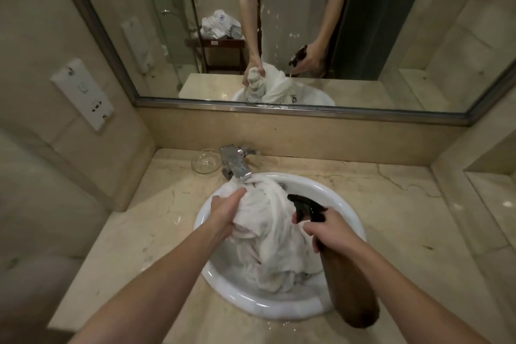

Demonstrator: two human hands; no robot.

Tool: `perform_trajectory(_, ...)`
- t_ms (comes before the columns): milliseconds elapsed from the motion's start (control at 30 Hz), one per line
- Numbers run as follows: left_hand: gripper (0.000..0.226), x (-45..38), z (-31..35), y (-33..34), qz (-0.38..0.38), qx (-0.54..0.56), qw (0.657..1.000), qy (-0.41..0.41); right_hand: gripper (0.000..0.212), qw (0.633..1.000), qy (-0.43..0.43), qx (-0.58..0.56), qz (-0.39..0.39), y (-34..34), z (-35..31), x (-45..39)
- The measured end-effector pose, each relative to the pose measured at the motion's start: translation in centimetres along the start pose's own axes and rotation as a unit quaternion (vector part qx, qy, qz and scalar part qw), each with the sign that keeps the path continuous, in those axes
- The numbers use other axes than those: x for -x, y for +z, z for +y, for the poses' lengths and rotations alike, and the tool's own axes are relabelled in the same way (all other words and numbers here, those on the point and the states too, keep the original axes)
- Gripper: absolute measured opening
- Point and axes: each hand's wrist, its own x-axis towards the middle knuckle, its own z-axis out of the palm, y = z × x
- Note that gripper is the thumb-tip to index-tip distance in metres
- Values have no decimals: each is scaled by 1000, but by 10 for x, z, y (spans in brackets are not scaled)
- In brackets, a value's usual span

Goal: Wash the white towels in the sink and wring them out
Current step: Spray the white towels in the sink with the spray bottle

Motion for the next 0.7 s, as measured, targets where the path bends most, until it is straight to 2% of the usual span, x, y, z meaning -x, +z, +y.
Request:
perform_trajectory(67,95,15,17,-2,10,-47,999,22,16,999,12,-40,20,-1,1,-2)
perform_trajectory(167,88,33,15,2,10,-168,984,64,14,998,51,-10,34,-7,18,2)
perform_trajectory(267,85,39,-12,22,-23,-331,937,111,23,999,40,28,-21,-9,27,13)
perform_trajectory(367,80,42,-53,50,-90,-440,883,139,29,997,44,44,-38,-18,33,16)
perform_trajectory(400,79,40,-62,53,-97,-450,875,147,28,997,48,49,-38,-21,36,16)
perform_trajectory(467,70,38,-61,46,-114,-399,899,136,24,995,54,73,-42,-25,42,15)
perform_trajectory(533,45,28,-53,24,-131,-353,915,143,21,991,58,108,-58,-23,43,15)
perform_trajectory(600,31,17,-50,-1,-83,-401,891,194,23,987,55,136,-73,-16,41,12)
perform_trajectory(633,35,13,-53,-12,-46,-443,869,216,24,984,54,149,-79,-12,39,9)
perform_trajectory(700,67,9,-61,-23,5,-499,844,197,21,982,48,164,-76,-4,35,2)
